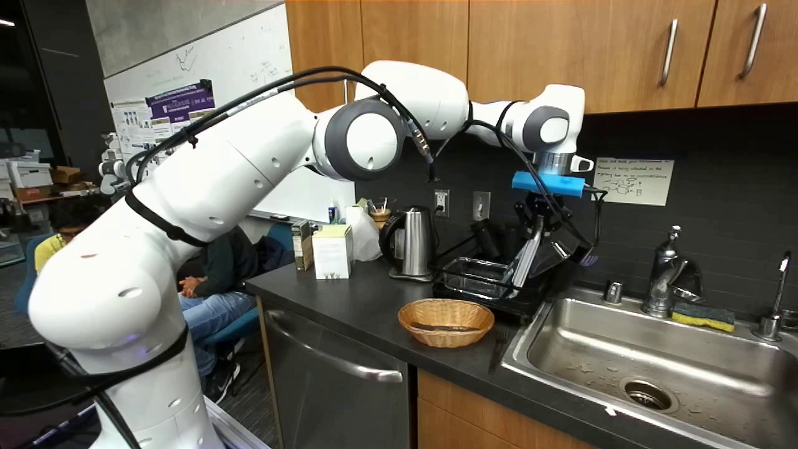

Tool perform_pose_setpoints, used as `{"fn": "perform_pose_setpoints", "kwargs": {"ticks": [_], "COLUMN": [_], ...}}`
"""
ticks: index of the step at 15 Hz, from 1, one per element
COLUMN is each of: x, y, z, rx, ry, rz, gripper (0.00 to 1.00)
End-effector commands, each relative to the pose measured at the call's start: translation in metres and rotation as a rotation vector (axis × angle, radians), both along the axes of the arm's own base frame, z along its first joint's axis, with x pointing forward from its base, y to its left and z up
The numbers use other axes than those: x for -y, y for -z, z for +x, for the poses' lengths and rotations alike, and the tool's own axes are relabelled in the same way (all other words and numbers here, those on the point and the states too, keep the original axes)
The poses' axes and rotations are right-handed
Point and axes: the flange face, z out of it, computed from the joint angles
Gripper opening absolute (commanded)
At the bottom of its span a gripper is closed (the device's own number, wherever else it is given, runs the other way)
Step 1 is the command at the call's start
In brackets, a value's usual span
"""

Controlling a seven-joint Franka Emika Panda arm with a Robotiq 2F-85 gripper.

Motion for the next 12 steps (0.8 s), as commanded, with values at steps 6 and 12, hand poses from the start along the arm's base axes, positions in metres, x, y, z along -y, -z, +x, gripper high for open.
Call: {"fn": "perform_pose_setpoints", "kwargs": {"ticks": [6,12], "x": [-0.019,-0.043], "y": [-0.022,-0.018], "z": [-0.010,-0.009], "rx": [-0.009,-0.041], "ry": [-0.033,-0.099], "rz": [-0.018,-0.078], "gripper": [0.04,0.04]}}
